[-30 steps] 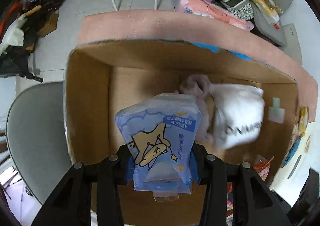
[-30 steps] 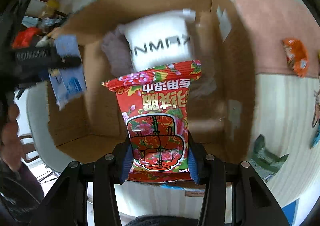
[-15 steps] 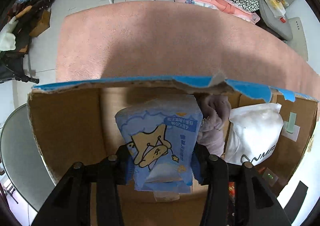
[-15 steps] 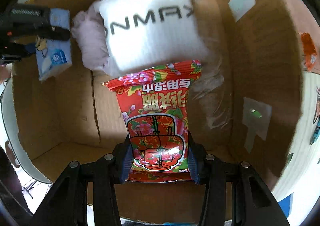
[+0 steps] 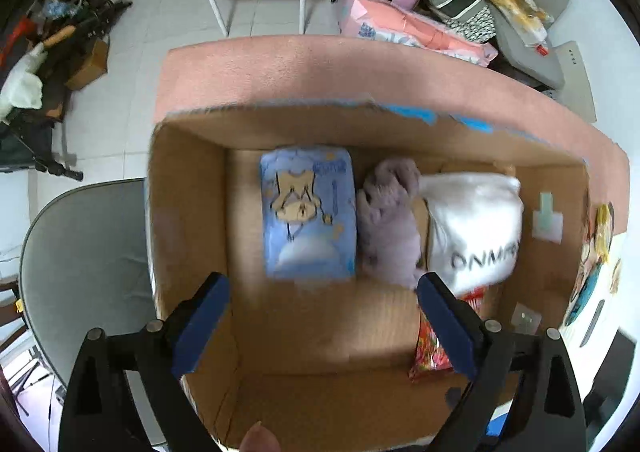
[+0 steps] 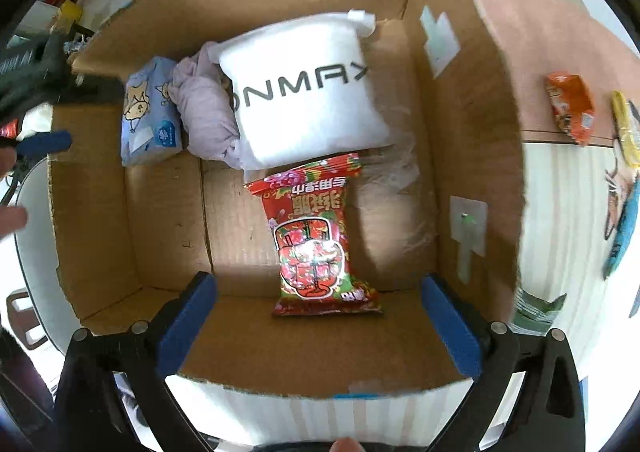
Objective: Organize soft objects
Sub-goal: 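Grasp the orange snack bag with the left tool while the right tool grasps the green packet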
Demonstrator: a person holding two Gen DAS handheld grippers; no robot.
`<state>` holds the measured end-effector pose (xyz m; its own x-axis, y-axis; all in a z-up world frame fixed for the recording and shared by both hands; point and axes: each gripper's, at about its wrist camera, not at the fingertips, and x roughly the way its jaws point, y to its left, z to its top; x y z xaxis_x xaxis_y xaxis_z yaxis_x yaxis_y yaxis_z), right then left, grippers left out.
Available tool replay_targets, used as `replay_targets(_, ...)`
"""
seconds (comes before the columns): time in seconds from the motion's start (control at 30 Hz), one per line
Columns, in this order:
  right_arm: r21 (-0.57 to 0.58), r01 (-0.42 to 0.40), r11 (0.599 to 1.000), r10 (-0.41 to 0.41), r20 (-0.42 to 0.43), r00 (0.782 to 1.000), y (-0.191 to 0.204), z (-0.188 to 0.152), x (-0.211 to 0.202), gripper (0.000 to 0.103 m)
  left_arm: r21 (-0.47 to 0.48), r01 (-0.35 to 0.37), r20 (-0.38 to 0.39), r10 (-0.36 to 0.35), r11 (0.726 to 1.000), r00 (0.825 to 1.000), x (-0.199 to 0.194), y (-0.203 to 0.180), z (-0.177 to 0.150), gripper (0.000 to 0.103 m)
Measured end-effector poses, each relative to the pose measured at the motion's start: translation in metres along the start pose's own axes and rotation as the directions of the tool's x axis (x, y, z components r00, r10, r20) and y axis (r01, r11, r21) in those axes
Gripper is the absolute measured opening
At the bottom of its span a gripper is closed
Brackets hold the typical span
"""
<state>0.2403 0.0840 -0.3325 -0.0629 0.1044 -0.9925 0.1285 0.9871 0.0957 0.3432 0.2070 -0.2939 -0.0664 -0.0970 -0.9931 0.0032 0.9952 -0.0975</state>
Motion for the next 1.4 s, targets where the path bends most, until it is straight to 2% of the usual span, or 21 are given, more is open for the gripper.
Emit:
replay_targets(0.1,0.003,0.007,1.000,-0.007,0.013,1.000,-0.034,0.001,-0.017,0.103,0.007,0.016,0.032,-0.017,1.000,0.999,-0.010,0.000,-0.027,0.097)
replay_targets(0.17,-0.007,0.008,1.000,-0.008,0.031,1.000,-0.043,0.007,-0.027,0.103,0.017,0.010,0.053,-0.011,1.000,0.999,-0.016,0.000,-0.043,0.097)
replay_targets(0.37,-0.047,0.025,0.999,-0.019,0.121,0.993,-0.046,-0.001,-0.067,0.103,0.010,-0.014,0.108,0.012,1.000,0.994,-0.032,-0.004,-0.080,0.097)
replay_targets(0.53,-0.069,0.039,0.997,-0.025,0.189,0.982,-0.051,-0.017,-0.097,0.103,0.012,-0.043,0.177,0.041,0.999,0.983,-0.057,-0.010,-0.111,0.097)
replay_targets(0.67,-0.092,0.019,0.996,0.002,0.219,0.976,-0.052,-0.034,-0.114,0.103,0.010,-0.021,0.208,0.019,1.000,0.978,-0.074,-0.017,-0.131,0.097)
replay_targets(0.83,-0.114,-0.063,0.991,0.088,0.222,0.971,-0.070,-0.051,-0.133,0.103,0.005,-0.011,0.257,0.010,1.000,0.966,-0.093,-0.030,-0.149,0.097)
replay_targets(0.9,-0.140,-0.066,0.988,0.096,0.221,0.970,-0.088,-0.058,-0.138,0.103,0.007,-0.047,0.280,0.043,0.999,0.959,-0.095,-0.041,-0.160,0.097)
replay_targets(0.93,-0.156,-0.047,0.987,0.080,0.212,0.974,-0.102,-0.063,-0.137,0.103,0.009,-0.079,0.291,0.073,0.997,0.954,-0.093,-0.050,-0.170,0.097)
replay_targets(1.0,-0.182,-0.007,0.983,0.042,0.189,0.981,-0.123,-0.069,-0.130,0.103,0.010,-0.098,0.290,0.091,0.995,0.953,-0.082,-0.064,-0.187,0.097)
replay_targets(1.07,-0.221,0.079,0.972,-0.046,0.151,0.987,-0.154,-0.075,-0.111,0.103,0.029,-0.102,0.251,0.091,0.994,0.964,-0.061,-0.081,-0.200,0.097)
replay_targets(1.2,-0.313,0.176,0.933,-0.161,0.073,0.984,-0.194,-0.074,-0.063,0.103,0.060,-0.128,0.140,0.119,0.990,0.983,-0.002,-0.115,-0.216,0.097)
replay_targets(1.3,-0.403,0.213,0.890,-0.225,0.018,0.974,-0.210,-0.064,-0.016,0.103,0.056,-0.142,0.059,0.139,0.988,0.989,0.039,-0.137,-0.222,0.097)
replay_targets(1.4,-0.484,0.215,0.848,-0.255,-0.018,0.967,-0.213,-0.056,0.023,0.103,0.050,-0.176,0.021,0.175,0.983,0.984,0.065,-0.155,-0.225,0.097)
